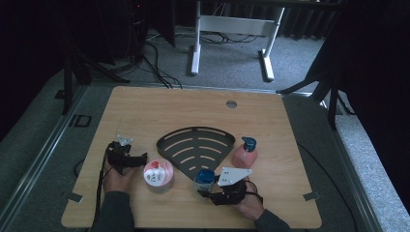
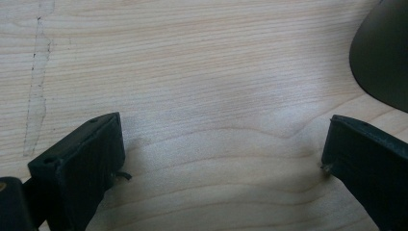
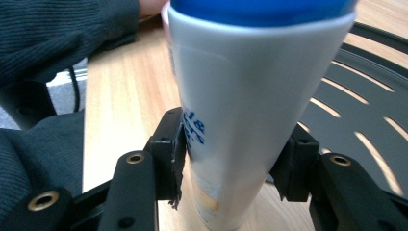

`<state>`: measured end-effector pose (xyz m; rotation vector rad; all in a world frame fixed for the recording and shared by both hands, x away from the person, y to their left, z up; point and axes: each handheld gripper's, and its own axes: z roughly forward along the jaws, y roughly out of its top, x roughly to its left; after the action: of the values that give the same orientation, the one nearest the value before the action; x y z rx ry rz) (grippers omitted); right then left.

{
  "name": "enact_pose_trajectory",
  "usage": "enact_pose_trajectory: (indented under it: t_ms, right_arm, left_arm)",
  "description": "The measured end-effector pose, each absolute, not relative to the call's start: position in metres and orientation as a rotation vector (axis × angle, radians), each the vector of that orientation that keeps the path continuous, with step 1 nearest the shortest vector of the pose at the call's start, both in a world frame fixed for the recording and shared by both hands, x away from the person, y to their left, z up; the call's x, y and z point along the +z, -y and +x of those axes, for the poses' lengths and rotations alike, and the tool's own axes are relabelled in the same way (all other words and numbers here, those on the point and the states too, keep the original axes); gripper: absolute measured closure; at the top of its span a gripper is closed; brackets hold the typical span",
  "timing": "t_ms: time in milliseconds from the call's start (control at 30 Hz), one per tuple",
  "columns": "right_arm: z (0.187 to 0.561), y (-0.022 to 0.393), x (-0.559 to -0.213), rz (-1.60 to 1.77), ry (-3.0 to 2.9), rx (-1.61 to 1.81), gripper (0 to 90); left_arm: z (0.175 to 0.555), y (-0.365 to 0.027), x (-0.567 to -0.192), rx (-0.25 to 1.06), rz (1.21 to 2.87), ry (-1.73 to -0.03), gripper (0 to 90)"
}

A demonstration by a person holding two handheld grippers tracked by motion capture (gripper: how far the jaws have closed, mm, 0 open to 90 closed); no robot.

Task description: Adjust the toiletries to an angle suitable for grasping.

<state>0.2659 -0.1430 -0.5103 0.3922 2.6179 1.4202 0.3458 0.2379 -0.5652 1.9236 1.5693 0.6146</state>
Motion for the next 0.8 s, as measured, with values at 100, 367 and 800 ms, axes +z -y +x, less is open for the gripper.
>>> enact_pose_trajectory:
  t_ms: [100, 367, 800]
  right_arm:
    - [0.267, 0.152, -0.510, 0.428, -2.605, 1.411, 52.7]
    - [0.272, 0.176, -0.510, 0.519, -2.559, 1.386, 52.8]
    - [0.294, 0.219, -0.508, 0.716, -2.424, 1.306, 52.8]
  left_arm:
    - [0.346, -0.238, -0.565, 0.615, 1.924, -1.569, 1.2]
    - [0.346, -0.238, -0.565, 0.615, 1.924, -1.569, 1.2]
    - [0.346, -0.238, -0.565, 0.615, 1.924, -1.569, 1.2]
